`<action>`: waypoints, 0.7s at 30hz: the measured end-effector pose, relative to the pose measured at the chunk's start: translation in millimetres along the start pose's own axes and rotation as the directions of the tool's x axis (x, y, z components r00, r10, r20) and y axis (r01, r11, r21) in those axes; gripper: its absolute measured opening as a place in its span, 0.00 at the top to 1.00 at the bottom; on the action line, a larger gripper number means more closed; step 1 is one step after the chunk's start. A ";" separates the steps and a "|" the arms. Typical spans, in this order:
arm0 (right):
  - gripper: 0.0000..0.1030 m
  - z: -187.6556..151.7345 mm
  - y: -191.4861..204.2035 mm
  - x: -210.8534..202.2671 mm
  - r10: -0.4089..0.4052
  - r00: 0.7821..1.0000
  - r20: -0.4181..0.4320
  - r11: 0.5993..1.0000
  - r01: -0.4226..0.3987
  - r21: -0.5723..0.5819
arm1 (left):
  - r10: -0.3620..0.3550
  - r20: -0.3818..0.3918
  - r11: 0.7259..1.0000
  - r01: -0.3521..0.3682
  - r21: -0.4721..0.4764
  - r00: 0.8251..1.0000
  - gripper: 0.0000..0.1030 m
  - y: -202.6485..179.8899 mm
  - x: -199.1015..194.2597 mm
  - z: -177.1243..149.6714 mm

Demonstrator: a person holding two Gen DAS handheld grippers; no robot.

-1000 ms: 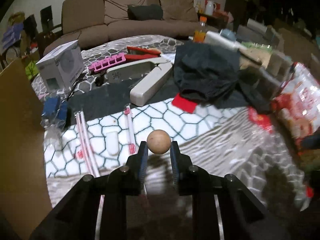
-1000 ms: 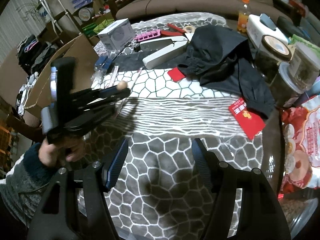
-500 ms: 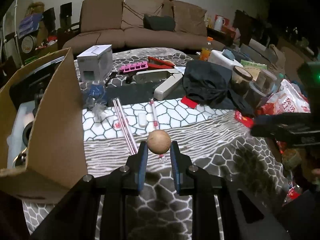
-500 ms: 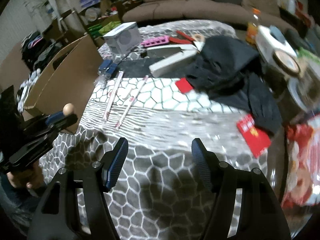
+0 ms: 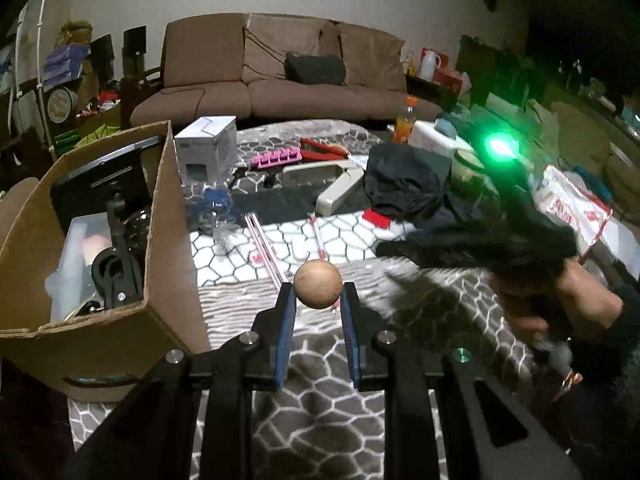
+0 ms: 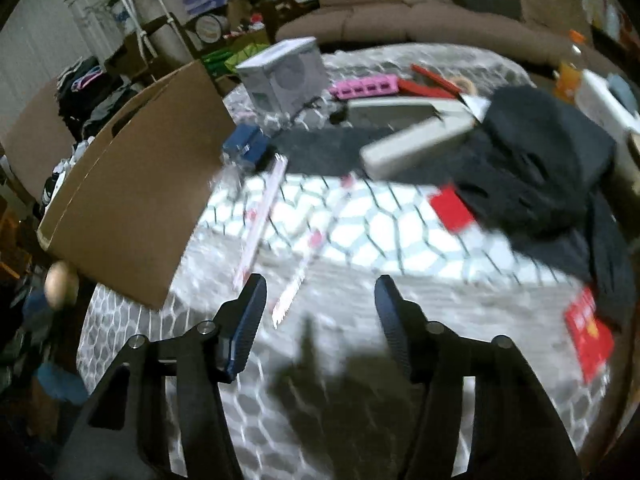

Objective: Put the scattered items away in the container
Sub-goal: 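Close the right tool on the white plastic piece while the left tool holds the ball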

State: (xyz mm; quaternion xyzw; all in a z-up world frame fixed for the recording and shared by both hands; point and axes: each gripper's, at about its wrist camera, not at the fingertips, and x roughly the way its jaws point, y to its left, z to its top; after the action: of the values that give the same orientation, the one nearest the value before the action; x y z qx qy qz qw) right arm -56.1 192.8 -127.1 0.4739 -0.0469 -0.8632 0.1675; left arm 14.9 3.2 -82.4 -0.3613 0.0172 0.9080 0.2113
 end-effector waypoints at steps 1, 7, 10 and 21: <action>0.57 6.5 3.0 11.5 -0.005 1.000 -0.002 1.000 0.005 0.000 | -0.002 -0.003 1.000 0.002 0.000 1.000 0.78 1.2 -0.4 -0.9; 0.63 28.7 24.0 56.6 -0.084 0.996 -0.009 0.995 0.083 -0.050 | -0.007 -0.001 1.000 0.007 -0.008 1.000 0.78 9.9 -6.3 -3.1; 0.63 35.8 34.8 79.2 -0.107 0.994 -0.021 0.990 0.104 -0.092 | -0.002 -0.010 1.000 0.002 -0.014 1.000 0.78 14.1 -4.2 -5.4; 0.58 30.1 34.9 109.4 -0.148 0.989 -0.013 0.975 0.144 -0.167 | -0.029 -0.027 0.999 0.028 -0.039 0.999 0.78 22.4 -1.5 -6.8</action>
State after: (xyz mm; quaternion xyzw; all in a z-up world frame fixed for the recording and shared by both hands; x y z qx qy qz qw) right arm -126.7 121.2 -190.1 0.4713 0.0619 -0.8681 0.1430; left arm 11.4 -19.0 -89.1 -0.3781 -0.0025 0.9000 0.2170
